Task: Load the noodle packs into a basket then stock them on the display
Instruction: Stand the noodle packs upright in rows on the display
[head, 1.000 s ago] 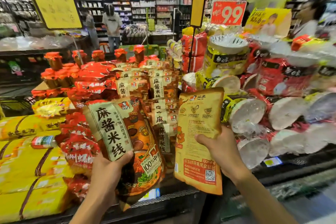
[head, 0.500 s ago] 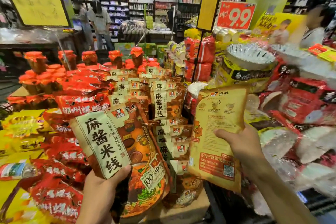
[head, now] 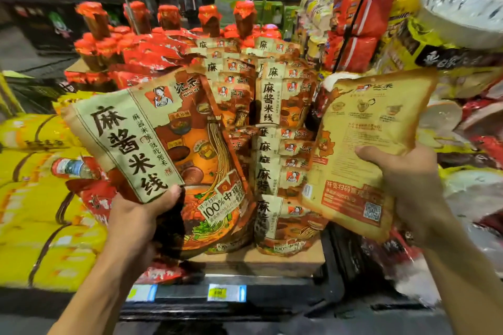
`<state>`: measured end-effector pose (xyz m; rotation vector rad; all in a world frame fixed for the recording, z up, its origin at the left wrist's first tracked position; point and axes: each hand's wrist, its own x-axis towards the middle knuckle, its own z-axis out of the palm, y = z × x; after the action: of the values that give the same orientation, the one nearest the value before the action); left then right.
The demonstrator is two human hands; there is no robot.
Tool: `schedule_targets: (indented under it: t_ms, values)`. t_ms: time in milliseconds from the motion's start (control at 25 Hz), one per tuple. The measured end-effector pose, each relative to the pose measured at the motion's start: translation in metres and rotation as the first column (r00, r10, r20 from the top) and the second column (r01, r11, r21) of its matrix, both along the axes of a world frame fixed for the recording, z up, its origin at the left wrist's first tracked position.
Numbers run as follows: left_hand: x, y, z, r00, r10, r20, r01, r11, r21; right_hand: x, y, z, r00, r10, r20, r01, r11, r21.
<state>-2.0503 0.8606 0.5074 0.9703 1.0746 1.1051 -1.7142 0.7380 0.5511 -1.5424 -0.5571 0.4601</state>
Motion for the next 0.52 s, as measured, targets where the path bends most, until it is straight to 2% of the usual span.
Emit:
schedule_targets:
  t_ms: [360, 520]
  values:
    - [0.004, -0.010, 0.014, 0.999, -0.016, 0.035, 0.013, 0.996, 0.084, -0.011, -0.037, -0.012, 0.990, -0.134, -0.045, 0.135, 0.990, 0.037]
    - [0.046, 0.015, 0.040, 0.990, -0.080, 0.116, 0.063, 0.988, 0.142, -0.010, -0.063, -0.012, 0.994, -0.081, -0.069, 0.084, 0.995, 0.044]
